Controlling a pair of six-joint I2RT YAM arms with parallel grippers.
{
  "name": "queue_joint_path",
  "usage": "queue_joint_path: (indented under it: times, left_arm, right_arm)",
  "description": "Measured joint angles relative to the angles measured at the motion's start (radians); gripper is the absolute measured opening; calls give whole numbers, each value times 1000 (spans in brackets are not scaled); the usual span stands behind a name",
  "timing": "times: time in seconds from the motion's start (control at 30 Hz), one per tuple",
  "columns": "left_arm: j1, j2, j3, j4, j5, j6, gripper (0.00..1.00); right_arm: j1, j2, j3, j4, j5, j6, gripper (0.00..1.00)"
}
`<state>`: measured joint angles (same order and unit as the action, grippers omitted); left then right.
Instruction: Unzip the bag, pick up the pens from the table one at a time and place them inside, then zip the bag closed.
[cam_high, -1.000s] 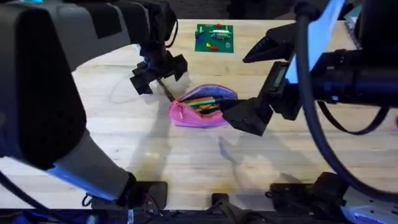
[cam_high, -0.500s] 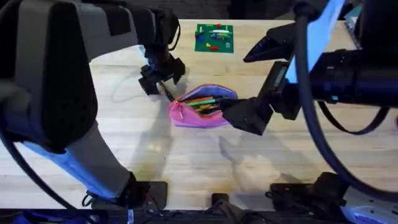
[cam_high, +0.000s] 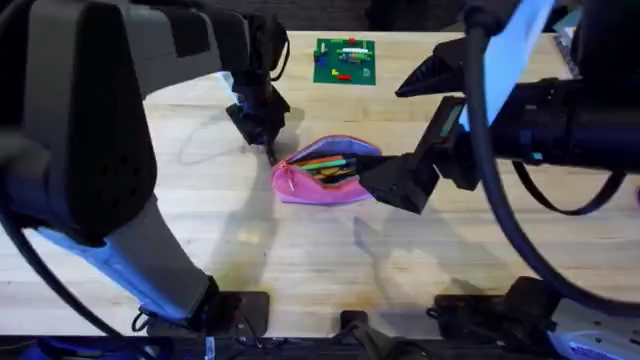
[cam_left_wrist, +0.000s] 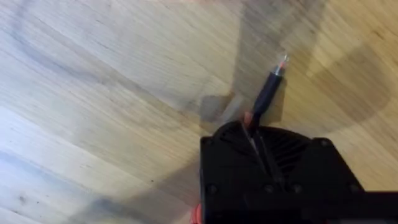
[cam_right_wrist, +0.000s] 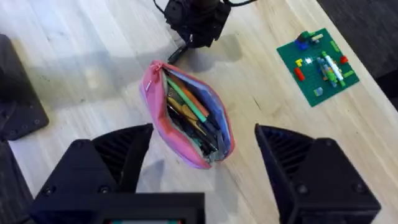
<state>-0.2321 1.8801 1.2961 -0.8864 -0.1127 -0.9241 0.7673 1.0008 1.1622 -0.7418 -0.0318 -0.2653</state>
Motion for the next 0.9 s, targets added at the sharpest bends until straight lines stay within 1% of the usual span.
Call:
queue_joint_path:
  times: [0.13,0.27,0.4,0.5,0.53,0.73,0.9]
  left_arm:
    - [0,0,1,0,0,6,44]
    - [0,12,21,-18,2,33,43]
    - [0,36,71,-38,8,80,42]
    - [0,40,117,-45,9,136,43]
    - [-5,39,232,-37,7,348,44]
    - [-35,19,262,-4,7,579,44]
    - [-95,-45,262,5,6,774,46]
  right_arm:
    - [0,0,0,0,2,0,998]
    - [0,0,0,0,2,0,998]
    - [0,0,0,0,2,0,998]
    - [0,0,0,-10,2,0,998]
    - [0,0,0,-46,3,0,998]
    - [0,0,0,-52,3,0,998]
    - [0,0,0,-52,3,0,998]
